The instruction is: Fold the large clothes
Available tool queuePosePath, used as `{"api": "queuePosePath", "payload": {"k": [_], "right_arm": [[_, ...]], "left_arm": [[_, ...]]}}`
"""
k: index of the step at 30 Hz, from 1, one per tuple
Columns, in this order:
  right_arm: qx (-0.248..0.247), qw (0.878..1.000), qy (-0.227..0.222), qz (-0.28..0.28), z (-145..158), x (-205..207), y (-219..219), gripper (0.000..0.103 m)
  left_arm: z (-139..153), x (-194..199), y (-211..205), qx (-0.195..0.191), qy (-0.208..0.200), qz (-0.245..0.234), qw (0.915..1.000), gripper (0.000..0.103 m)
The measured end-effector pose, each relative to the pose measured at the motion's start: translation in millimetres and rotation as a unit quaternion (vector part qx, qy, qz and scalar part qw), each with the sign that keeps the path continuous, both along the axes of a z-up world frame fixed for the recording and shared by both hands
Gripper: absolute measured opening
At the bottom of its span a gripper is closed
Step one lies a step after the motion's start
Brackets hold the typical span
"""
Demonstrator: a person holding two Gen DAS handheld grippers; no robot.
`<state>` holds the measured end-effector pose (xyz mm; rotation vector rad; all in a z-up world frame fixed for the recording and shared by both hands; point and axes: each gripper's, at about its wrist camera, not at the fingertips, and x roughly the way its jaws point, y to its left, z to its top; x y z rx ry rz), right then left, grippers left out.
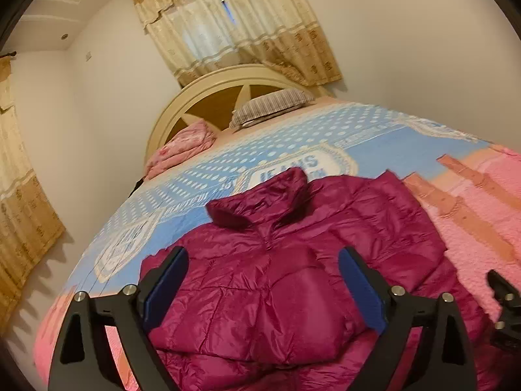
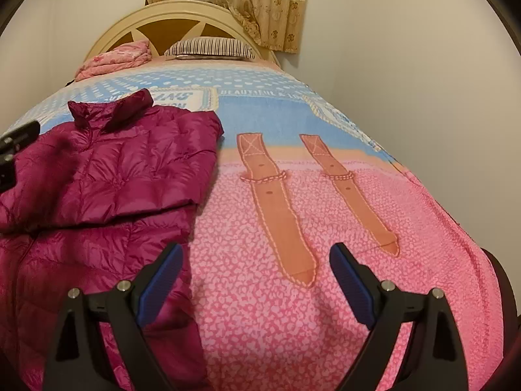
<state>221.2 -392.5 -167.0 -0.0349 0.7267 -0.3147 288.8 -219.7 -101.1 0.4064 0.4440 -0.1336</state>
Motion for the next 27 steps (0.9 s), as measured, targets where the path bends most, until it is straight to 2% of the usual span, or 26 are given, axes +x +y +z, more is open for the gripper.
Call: {"api": "queuePosePath", "payload": {"k": [2, 6, 9, 12, 15, 18, 21, 23, 25, 27], "right_arm": [[0.002, 1.000, 0.001, 0.001, 1.4, 1.3, 0.4, 0.093], [0.003, 1.000, -0.010, 0.008, 11.8, 4.8, 6.7, 0.093], [0.018, 0.999, -0.021, 0.022, 24.1, 12.8, 18.5, 0.093], [0.024, 0.998, -0.028, 0.045, 33.3, 26.1, 37.9, 0.093], [0.035, 0.995, -0.035, 0.085, 43.8, 41.6, 68.2, 0.093], [0.055, 0.991, -0.033, 0.120, 46.0, 61.4, 96.3, 0.093], [0.066, 0.988, -0.013, 0.141, 35.4, 84.7, 119.5, 0.090], [0.083, 0.984, 0.012, 0.154, 21.3, 100.5, 132.3, 0.075], [0.096, 0.979, 0.053, 0.170, 2.6, 115.0, 142.2, 0.025], [0.102, 0.978, 0.056, 0.172, -2.5, 115.0, 142.6, 0.018]], "left_arm": [[8.2, -1.3, 5.6, -0.008, 0.005, -0.005, 0.9999, 0.094], [30.4, -1.8, 32.2, -0.036, -0.014, 0.004, 0.9993, 0.095], [34.5, 11.3, 63.9, -0.034, -0.031, 0.044, 0.9980, 0.097], [21.9, 39.3, 107.1, -0.030, -0.004, 0.103, 0.9942, 0.098], [6.7, 65.3, 156.4, -0.048, 0.028, 0.165, 0.9847, 0.097], [-9.9, 82.9, 182.2, -0.053, 0.056, 0.195, 0.9778, 0.097], [-29.7, 96.6, 201.5, -0.058, 0.084, 0.219, 0.9703, 0.097], [-38.6, 99.9, 209.7, -0.064, 0.096, 0.230, 0.9664, 0.097], [-44.8, 101.7, 214.3, -0.072, 0.104, 0.231, 0.9647, 0.097], [-47.8, 101.6, 222.3, -0.080, 0.104, 0.235, 0.9632, 0.097]]}}
